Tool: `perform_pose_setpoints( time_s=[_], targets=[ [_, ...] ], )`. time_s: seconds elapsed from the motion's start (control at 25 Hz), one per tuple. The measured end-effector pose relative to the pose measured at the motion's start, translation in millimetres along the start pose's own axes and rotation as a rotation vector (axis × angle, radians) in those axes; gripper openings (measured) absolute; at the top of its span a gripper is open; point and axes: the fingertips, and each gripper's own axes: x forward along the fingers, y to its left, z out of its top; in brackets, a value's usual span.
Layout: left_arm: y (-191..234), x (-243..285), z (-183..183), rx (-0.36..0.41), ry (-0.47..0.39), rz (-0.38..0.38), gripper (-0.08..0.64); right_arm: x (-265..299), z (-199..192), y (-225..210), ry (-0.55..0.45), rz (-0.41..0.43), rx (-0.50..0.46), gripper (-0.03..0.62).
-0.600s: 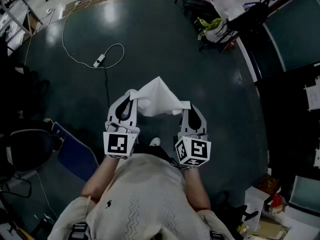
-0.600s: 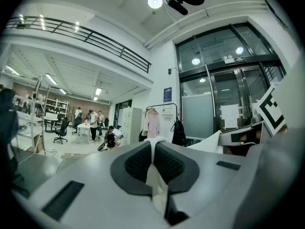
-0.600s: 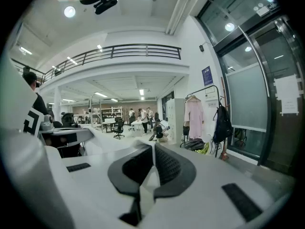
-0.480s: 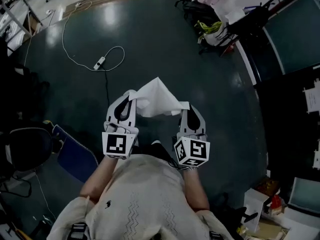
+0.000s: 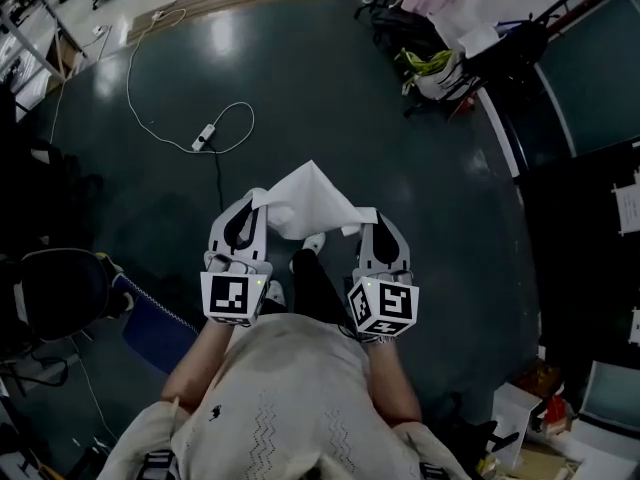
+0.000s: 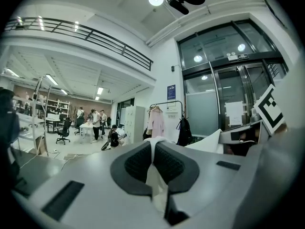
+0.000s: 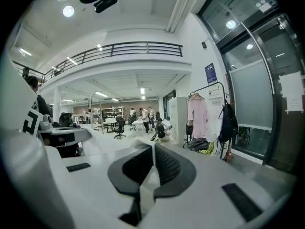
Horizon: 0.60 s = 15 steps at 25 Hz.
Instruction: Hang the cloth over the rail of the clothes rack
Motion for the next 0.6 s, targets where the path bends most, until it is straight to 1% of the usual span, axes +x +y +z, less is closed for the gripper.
perform_pose_setpoints(
  time_s=[0.08, 0.2, 0.36, 0.44, 0.6],
  targets=[
    [1.7, 15.9, -9.9, 0.030, 0.051, -0.008, 0.015, 18.0, -2.1, -8.7, 0.008, 0.001, 0.008, 0.021],
    [5.1, 49.2, -12.4, 0.032, 0.053, 0.006, 0.015, 50.6, -1.8, -26.7, 0.017, 0.010, 0.021, 0.021],
    [13.3, 95.0, -17.7, 0.060, 0.099, 0.023, 0.015, 99.2, 1.1, -48.6, 0.036, 0.031, 0.039, 0.021],
    [17.4, 124.4, -18.7, 0.056, 0.107, 0.037, 0.015, 126.8, 4.9, -60.8, 0.043, 0.047, 0.046, 0.021],
    [19.8, 190.6, -21.1, 0.021, 0.137, 0.074, 0.015, 182.4, 19.6, -89.8, 0.063, 0.101, 0.041, 0.021]
  ],
)
